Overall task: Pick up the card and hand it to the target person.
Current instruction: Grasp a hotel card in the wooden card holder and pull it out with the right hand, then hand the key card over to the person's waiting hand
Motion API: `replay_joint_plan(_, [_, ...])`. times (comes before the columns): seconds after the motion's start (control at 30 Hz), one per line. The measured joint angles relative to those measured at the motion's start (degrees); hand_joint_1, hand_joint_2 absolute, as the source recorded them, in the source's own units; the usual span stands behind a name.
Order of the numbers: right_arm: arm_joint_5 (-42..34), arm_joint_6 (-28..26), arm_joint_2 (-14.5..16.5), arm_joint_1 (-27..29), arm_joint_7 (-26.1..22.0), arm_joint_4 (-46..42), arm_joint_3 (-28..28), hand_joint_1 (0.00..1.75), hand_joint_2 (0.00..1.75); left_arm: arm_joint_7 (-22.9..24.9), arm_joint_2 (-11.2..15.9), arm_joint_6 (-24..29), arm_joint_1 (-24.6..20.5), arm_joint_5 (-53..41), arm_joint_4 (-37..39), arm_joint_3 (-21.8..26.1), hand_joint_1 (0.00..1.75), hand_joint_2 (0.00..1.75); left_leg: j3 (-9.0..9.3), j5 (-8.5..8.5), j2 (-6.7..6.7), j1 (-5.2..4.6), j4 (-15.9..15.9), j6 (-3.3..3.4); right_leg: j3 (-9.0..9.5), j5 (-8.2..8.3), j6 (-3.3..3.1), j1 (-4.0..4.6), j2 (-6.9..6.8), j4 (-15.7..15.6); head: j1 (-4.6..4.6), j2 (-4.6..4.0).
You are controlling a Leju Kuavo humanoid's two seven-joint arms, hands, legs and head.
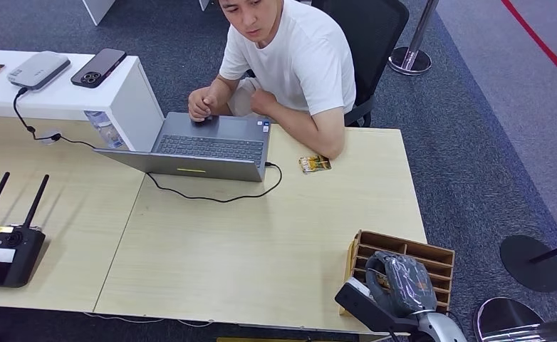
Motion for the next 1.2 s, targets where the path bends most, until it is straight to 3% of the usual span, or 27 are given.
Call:
replay_joint_plan(0.17, [-1.0,-3.3,0.0,-0.1,-4.4,-0.2,0.1,1.57,1.75,0.0,0.0,0.0,0.0,0.2,0.0,0.0,0.00,0.00,-0.01,0.00,0.00,0.00,0.0,0.00,0.00,0.00,0.00,0.00,0.00,0.0,0.00,0.00])
replay_joint_plan(0.3, [-6.0,-15.2,0.0,-1.1,-16.0,-2.4,0.3,1.57,1.75,-0.5,0.0,0.0,0.0,0.2,0.0,0.0,0.00,0.00,0.01,0.01,0.00,0.00,0.0,-0.01,0.00,0.00,0.00,0.00,0.02,0.0,0.00,0.00])
replay_joint_plan(0.43, [-10.0,-19.6,0.1,-2.3,-21.3,-6.4,0.1,1.57,1.75,-0.6,0.0,0.0,0.0,0.2,0.0,0.0,0.00,0.00,0.01,0.01,0.01,0.00,0.0,-0.01,0.00,0.00,0.00,0.00,0.00,0.0,0.00,0.00])
replay_joint_plan(0.57, [-11.9,-22.0,0.6,-3.2,-23.8,-9.0,-0.4,1.57,1.75,-0.5,-0.1,0.0,0.0,0.2,0.0,0.0,0.00,0.00,0.01,0.01,0.02,0.00,0.0,-0.01,0.00,0.00,0.00,0.00,0.02,0.0,0.00,0.00])
replay_joint_plan(0.87, [-11.5,-23.2,1.2,-4.6,-24.7,-9.9,-0.6,1.57,1.75,-0.4,-0.2,0.0,0.0,-0.2,0.0,0.0,0.00,0.00,0.01,0.01,0.02,0.00,0.0,-0.01,0.00,0.00,0.00,0.00,0.01,0.0,-0.01,0.00])
replay_joint_plan(1.0, [-6.1,-26.2,1.4,-4.6,-25.4,-9.6,-0.4,1.57,1.75,-0.3,-0.3,0.0,-0.1,-0.5,0.0,-0.1,0.00,0.00,0.01,0.01,0.03,0.00,0.0,-0.01,0.00,0.00,0.00,0.00,0.01,0.0,0.00,0.00])
replay_joint_plan(1.2, [15.6,-41.1,2.0,-7.6,-23.7,-1.2,4.1,1.57,1.75,-0.2,-0.5,0.0,-0.3,-1.1,0.0,-1.5,0.00,0.00,0.02,0.02,0.07,0.02,0.0,-0.03,0.02,0.02,-0.02,0.02,0.04,0.0,0.00,0.00])
